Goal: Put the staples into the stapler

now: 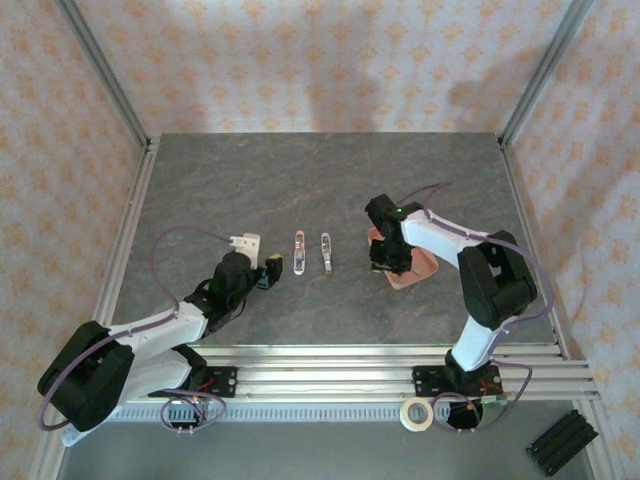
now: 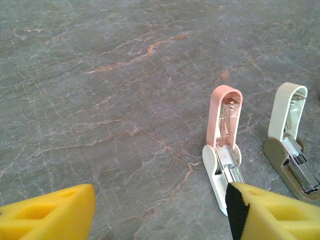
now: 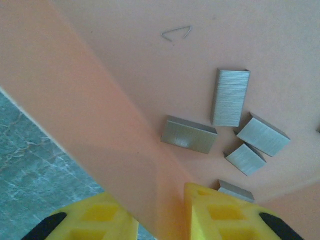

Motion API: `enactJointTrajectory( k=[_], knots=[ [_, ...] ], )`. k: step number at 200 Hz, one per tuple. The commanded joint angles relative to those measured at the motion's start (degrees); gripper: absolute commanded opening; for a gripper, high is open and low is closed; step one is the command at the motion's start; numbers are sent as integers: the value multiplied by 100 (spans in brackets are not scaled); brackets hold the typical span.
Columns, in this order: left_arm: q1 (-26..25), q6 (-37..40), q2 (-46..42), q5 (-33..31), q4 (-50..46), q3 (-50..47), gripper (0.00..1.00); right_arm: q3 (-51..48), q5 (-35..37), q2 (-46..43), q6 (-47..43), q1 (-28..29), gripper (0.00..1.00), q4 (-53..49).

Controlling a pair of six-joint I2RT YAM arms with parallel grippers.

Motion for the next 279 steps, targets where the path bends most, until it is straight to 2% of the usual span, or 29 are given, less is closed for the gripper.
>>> enactJointTrajectory(
  k=[1, 75, 104, 118, 157, 193, 279],
  knots=[
    [35, 114, -175, -41, 29, 49, 70, -108, -24, -224, 690, 145, 27, 157],
    [35, 56, -333, -16, 50, -45, 70, -262, -158, -344, 1787, 994, 26, 689],
    [35, 46, -404, 29, 6, -47, 70, -107, 32, -494, 1705, 1078, 33, 468],
    [35, 80, -451, 7, -30, -55, 70, 38, 219, -581, 1545, 1060, 36, 213],
    [35, 147, -497, -39, -110, -65, 70, 316, 412, -652, 1236, 718, 36, -305],
    [31, 161, -506, -53, -111, -91, 70, 243, 210, -425, 1294, 220, 35, -268],
    [34, 168, -475, -77, -32, -113, 70, 383, 229, 377, 1222, -25, 29, -93]
  ],
)
